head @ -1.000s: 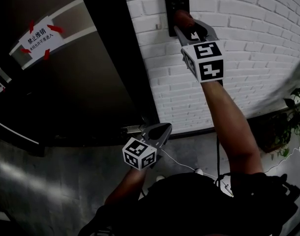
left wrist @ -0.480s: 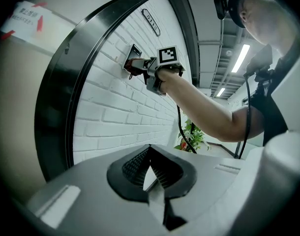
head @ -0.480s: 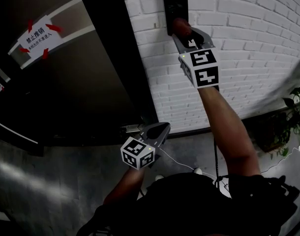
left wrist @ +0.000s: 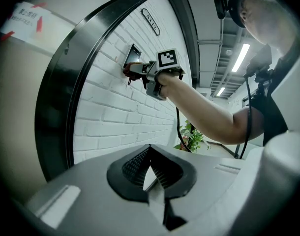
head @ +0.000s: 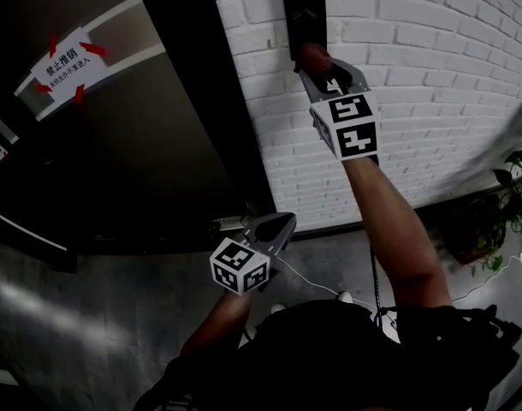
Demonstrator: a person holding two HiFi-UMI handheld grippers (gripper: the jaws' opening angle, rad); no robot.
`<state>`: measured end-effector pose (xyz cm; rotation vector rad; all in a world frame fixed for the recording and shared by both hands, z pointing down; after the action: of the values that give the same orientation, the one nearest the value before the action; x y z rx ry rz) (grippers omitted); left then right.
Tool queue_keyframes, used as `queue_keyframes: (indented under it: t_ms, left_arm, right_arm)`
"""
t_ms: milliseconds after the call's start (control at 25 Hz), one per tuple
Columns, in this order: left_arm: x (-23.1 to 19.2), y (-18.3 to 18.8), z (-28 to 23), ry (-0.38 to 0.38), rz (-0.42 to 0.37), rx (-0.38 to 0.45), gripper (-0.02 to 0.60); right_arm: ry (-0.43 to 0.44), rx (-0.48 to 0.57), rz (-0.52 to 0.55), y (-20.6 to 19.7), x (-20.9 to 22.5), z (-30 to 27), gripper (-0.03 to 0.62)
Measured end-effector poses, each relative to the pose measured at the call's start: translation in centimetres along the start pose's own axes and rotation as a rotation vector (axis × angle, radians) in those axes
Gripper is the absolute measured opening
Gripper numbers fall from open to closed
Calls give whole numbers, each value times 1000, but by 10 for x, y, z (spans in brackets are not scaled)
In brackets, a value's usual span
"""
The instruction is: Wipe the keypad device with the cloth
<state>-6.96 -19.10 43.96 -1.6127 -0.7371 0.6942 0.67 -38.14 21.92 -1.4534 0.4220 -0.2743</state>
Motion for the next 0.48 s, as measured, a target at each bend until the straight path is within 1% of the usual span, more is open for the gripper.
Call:
queue_keyframes:
  t_ms: [320, 480]
  left_arm:
    - [2, 2, -1, 0, -4, 7, 17]
    - [3, 2, -2, -2, -3, 10, 17]
  right_arm:
    - [18, -49, -29, -21, -4, 2, 149]
    - [34, -96, -65, -35, -4, 1, 149]
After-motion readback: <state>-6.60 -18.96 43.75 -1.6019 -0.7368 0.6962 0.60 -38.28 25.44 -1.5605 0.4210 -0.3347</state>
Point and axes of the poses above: the fingertips, and each gripper's own axes: z backward along the fingers, x to its right, y out of its top, the point moved 3 cm from there along z, backward along the fingers, and after that the axes turned 11 degrees about -z, right-handed, at the moved point
